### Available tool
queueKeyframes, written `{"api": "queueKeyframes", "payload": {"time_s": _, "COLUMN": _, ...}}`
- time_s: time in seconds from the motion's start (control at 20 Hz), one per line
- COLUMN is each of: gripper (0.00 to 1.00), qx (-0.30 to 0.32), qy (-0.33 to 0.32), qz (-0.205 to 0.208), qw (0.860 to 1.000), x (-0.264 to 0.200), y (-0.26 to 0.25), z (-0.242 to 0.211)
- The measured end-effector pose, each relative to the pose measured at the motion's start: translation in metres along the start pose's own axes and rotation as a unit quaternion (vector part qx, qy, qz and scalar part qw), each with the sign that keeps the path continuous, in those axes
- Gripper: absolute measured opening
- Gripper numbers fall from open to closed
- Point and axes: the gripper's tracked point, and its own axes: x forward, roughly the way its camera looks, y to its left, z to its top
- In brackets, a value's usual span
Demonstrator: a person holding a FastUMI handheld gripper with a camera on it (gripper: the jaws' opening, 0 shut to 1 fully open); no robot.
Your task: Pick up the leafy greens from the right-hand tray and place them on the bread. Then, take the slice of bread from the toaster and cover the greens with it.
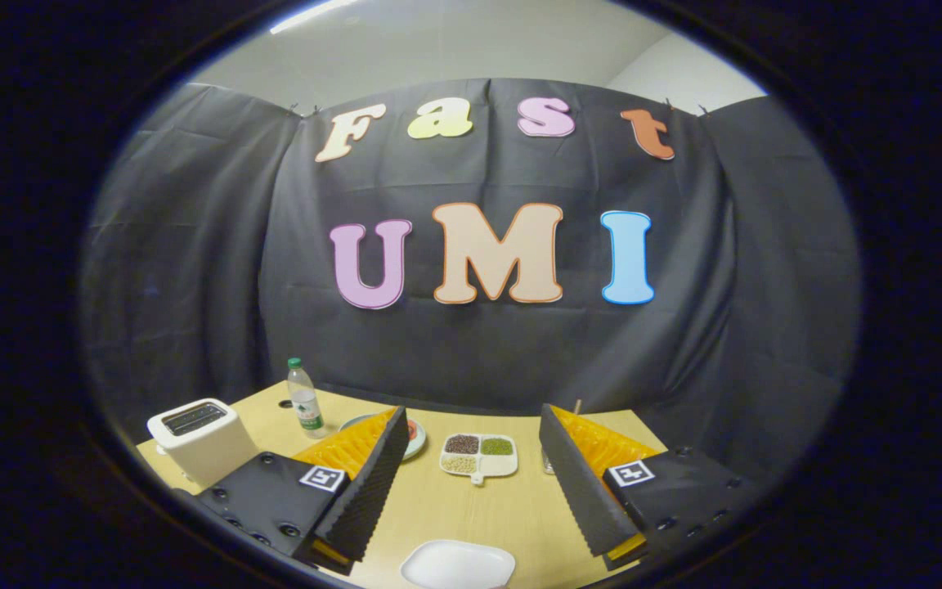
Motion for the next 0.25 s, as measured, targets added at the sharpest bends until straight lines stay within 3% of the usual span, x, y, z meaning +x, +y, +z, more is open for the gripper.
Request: {"api": "queueKeyframes", "payload": {"time_s": 0.25, "gripper": 1.0, "qx": 0.006, "qy": -0.007, "qz": -0.009, "qw": 1.0, "x": -0.0004, "y": -0.003, "z": 0.0074}}
